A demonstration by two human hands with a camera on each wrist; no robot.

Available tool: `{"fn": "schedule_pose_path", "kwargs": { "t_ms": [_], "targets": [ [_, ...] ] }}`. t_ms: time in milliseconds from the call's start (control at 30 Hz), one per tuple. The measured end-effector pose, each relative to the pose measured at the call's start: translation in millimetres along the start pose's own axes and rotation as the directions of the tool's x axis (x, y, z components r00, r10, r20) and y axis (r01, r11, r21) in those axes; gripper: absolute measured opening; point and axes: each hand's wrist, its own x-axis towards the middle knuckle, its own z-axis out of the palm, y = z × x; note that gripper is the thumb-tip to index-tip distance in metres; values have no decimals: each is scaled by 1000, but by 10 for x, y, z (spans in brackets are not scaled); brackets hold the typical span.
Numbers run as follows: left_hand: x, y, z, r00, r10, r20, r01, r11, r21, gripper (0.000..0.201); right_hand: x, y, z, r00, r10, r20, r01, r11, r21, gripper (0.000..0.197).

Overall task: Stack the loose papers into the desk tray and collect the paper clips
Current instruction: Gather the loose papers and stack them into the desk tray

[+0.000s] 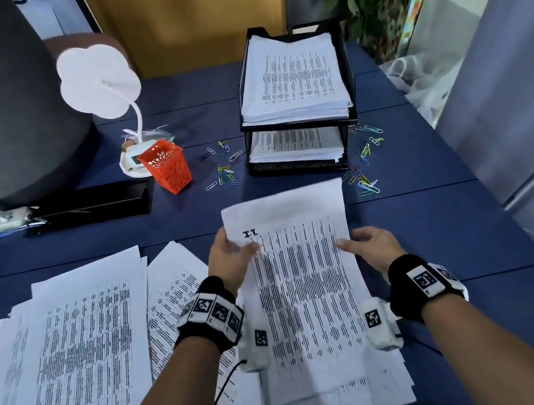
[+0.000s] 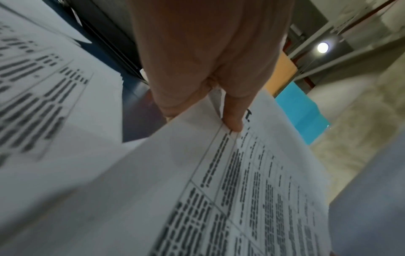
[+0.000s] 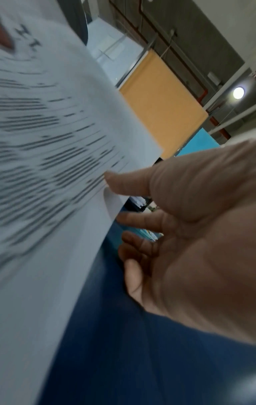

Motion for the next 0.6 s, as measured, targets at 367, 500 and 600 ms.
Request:
{"fn": "schedule_pose_path", "kwargs": {
  "t_ms": [367,500,600],
  "targets": [
    [95,508,52,965,225,-137,-237,969,-77,14,-262,-784,128,908,-413,-68,417,876,241,10],
    [68,733,62,889,384,-248,-418,903,-100,15,-356,-1053,170,824,-545,-154,566,785,251,16],
    [50,749,67,869,442,-225,-470,878,-93,16,-382,-1066,209,808,-573,-135,588,774,235,20]
  ]
}}
